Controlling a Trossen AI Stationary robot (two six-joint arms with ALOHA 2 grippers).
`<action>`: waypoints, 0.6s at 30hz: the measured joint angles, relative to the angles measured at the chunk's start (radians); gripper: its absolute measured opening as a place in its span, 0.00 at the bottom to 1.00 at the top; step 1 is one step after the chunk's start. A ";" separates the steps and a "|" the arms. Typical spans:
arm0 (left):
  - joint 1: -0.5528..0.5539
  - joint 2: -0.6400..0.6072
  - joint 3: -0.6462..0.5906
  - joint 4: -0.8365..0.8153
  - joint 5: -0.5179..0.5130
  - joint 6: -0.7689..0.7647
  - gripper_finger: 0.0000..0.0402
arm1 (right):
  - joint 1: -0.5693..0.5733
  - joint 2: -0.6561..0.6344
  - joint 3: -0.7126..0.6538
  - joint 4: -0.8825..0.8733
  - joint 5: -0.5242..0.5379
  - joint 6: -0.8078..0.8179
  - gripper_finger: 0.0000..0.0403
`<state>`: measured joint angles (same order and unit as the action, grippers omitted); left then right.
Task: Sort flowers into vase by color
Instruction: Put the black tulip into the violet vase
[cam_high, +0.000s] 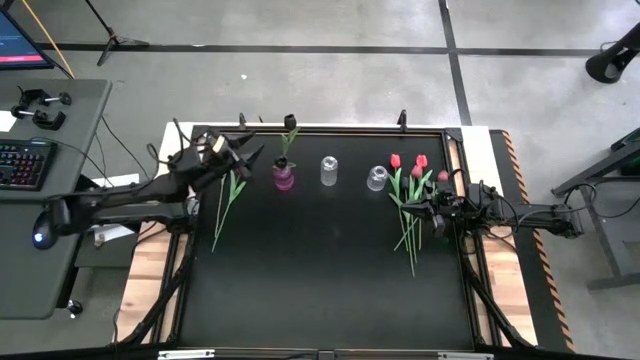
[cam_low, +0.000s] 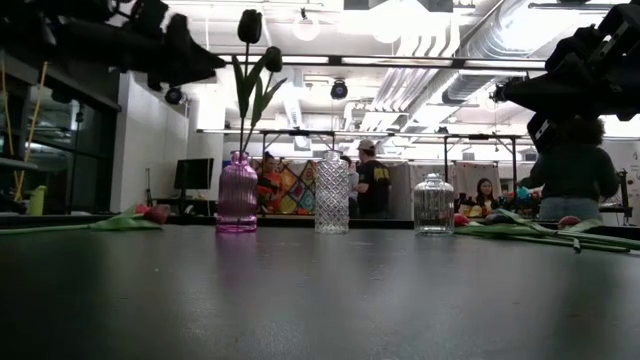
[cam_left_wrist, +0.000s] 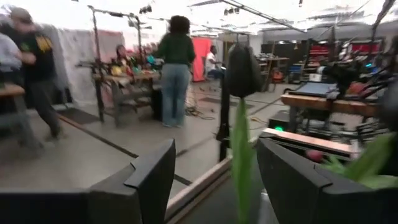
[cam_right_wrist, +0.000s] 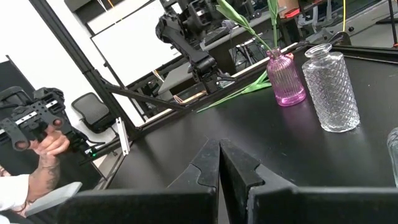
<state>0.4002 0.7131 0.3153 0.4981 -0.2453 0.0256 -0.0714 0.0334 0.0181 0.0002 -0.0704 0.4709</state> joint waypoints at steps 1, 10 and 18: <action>-0.011 -0.025 0.000 -0.032 0.007 -0.023 0.53 | 0.000 0.000 0.000 0.000 0.000 0.000 0.00; -0.174 -0.171 0.000 -0.222 0.112 -0.150 0.53 | 0.000 0.000 0.000 0.000 0.000 0.000 0.00; -0.343 -0.213 0.000 -0.384 0.149 -0.209 0.53 | 0.000 0.000 0.000 0.000 0.000 0.000 0.00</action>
<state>0.0574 0.4997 0.3153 0.1145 -0.0962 -0.1833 -0.0711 0.0334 0.0183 0.0004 -0.0704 0.4709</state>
